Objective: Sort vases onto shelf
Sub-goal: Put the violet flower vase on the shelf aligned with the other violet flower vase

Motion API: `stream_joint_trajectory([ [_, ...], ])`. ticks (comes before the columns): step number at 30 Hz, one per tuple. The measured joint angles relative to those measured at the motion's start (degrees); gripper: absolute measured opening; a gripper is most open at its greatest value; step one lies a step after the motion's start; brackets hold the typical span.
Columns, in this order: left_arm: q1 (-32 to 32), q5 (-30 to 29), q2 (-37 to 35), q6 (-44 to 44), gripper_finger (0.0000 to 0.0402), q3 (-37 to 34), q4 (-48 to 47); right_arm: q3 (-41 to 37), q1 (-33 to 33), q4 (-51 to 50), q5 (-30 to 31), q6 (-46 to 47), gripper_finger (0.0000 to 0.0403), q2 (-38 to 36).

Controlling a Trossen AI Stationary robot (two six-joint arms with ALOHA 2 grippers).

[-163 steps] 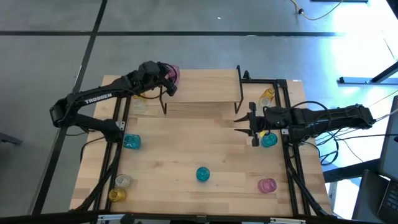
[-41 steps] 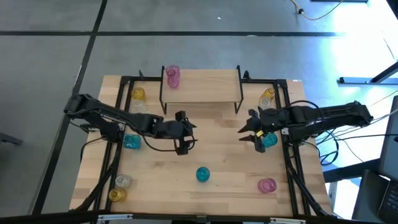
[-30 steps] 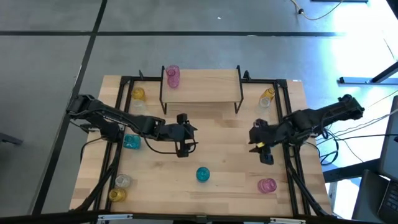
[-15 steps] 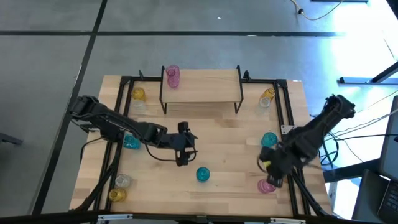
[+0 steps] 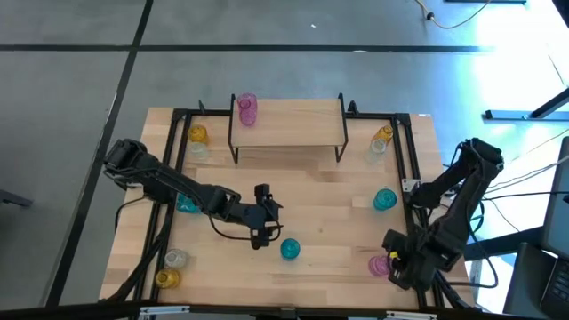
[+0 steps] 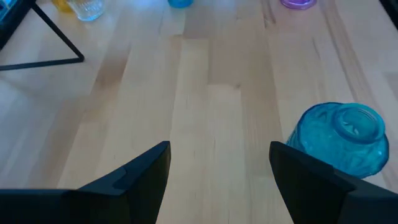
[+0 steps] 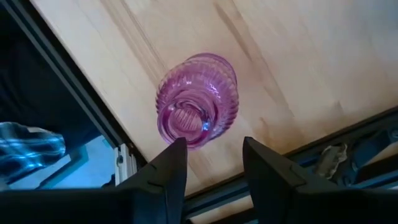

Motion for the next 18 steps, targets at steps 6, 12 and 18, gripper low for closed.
stream_joint_trajectory([
  [6,-0.5,-0.3,0.0,0.1,0.0268,0.0,0.4,0.0,-1.3,0.4,0.1,-1.9,0.0143,-0.1],
  [12,-0.4,-0.8,0.0,0.4,0.0268,0.0,0.4,-0.1,-3.1,1.4,1.1,-4.8,0.0143,-0.4],
  [18,-0.4,-0.8,0.0,0.4,0.0268,0.0,0.4,-0.1,-5.0,1.4,2.4,-7.9,0.0143,-0.4],
])
